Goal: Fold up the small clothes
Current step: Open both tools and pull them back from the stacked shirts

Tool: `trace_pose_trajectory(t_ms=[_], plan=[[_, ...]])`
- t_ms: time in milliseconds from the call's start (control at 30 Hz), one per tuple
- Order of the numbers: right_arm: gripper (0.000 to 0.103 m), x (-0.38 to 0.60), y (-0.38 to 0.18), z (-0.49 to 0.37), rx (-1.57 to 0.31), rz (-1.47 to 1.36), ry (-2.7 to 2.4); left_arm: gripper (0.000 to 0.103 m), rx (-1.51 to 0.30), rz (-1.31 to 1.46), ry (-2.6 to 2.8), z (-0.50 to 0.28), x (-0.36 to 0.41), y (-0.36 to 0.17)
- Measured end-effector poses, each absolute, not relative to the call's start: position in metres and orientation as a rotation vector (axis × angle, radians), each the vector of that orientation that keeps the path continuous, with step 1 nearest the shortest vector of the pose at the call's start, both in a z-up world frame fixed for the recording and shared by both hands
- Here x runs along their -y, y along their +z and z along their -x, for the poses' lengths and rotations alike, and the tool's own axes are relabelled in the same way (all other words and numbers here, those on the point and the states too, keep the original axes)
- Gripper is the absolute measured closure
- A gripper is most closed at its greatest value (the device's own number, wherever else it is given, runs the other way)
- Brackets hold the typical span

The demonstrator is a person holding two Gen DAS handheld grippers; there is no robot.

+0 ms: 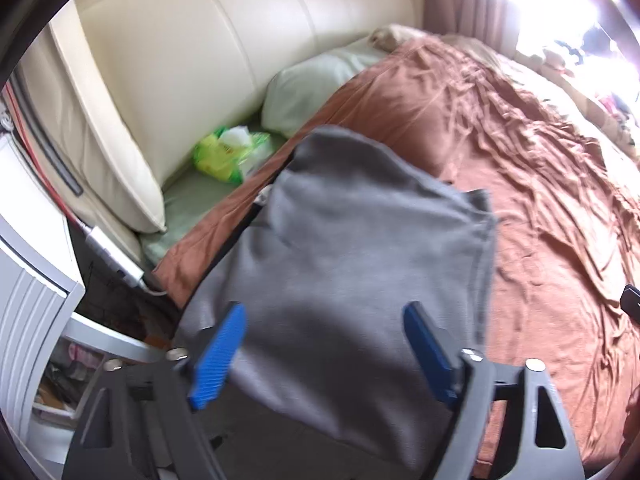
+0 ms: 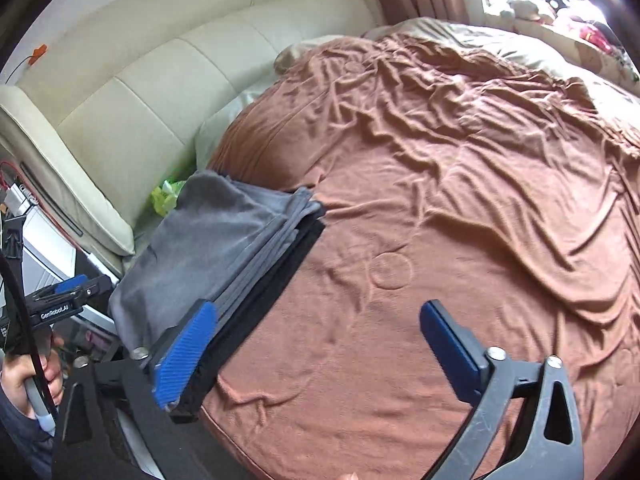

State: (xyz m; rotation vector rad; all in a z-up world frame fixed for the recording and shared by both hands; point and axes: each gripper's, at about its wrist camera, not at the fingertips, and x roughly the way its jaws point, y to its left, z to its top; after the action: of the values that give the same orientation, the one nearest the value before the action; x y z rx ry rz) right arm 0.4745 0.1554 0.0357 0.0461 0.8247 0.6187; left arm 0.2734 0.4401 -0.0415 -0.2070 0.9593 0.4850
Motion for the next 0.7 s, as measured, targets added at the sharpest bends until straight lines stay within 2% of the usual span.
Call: trace_pose_trajectory(t_ms=[200, 367, 700], plan=[[0.0, -0.125, 0.062, -0.443, -0.759, -0.018, 0.569, 0.011, -0.894, 0.19, 0.434, -0.267, -0.4, -0.027], [0.0, -0.093, 0.083, -0.418, -0.713, -0.019, 0.533, 0.003, -0.825, 0.177, 0.394, -0.256, -0.367, -0.01], [0.0, -0.035, 0.117, -0.365, -0.622, -0.018, 0.46, 0.001, -0.725, 0.158, 0.293, -0.23, -0.301, 0.027]])
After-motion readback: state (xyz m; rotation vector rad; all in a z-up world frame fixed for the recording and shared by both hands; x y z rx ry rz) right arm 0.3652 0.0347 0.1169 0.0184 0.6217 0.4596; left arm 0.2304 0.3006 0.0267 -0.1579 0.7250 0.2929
